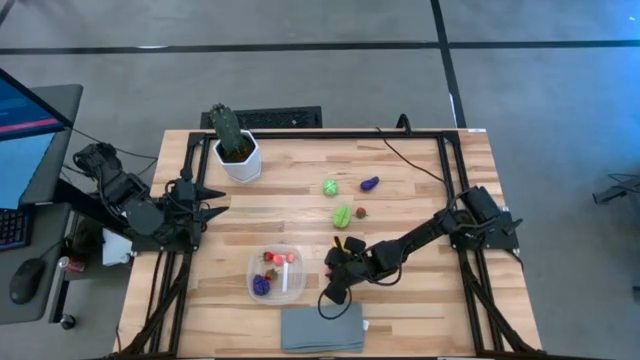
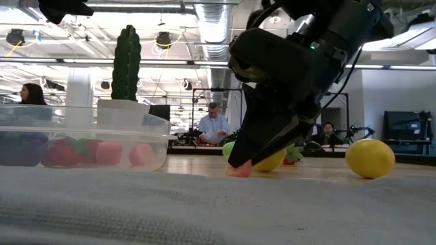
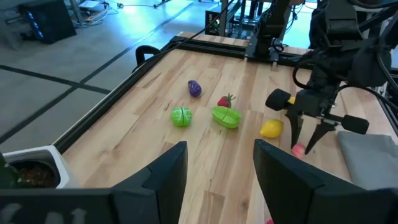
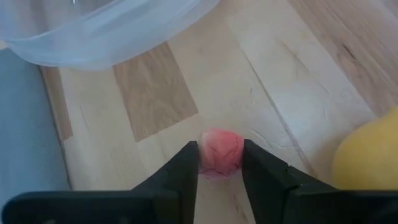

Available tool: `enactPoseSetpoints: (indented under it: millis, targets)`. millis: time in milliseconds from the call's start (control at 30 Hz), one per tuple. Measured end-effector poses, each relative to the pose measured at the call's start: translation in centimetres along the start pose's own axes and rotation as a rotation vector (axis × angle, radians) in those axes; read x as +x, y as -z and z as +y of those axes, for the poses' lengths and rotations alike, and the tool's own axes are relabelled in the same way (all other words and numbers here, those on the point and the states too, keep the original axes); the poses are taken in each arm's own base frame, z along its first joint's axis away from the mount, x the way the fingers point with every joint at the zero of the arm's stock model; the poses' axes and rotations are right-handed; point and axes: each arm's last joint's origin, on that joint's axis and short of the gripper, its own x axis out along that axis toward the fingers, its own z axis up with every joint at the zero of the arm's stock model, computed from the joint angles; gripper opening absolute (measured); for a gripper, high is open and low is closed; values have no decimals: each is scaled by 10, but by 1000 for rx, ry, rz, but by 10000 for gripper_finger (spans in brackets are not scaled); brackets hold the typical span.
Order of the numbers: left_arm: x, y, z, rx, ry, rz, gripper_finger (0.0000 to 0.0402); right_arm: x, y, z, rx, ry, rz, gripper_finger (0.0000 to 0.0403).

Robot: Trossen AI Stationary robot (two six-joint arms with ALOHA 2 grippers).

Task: Pick and placing Produce into tupperware
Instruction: Put the peach into the transparent bin

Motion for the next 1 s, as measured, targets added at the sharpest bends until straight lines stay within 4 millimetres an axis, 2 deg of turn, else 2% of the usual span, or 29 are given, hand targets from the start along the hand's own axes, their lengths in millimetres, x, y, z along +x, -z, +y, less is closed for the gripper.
enactPoseSetpoints:
  millis: [167,567,1000]
  targets:
    - [0,0,0,0,-3,-2,174,0,0,0,0,-3,2,126]
    - [0,0,0,1,-11,-7,174,0,0,0,1,-7,5,163]
    - [0,0,0,1,-12,-7,174,0,0,1,30,-15,-1,143]
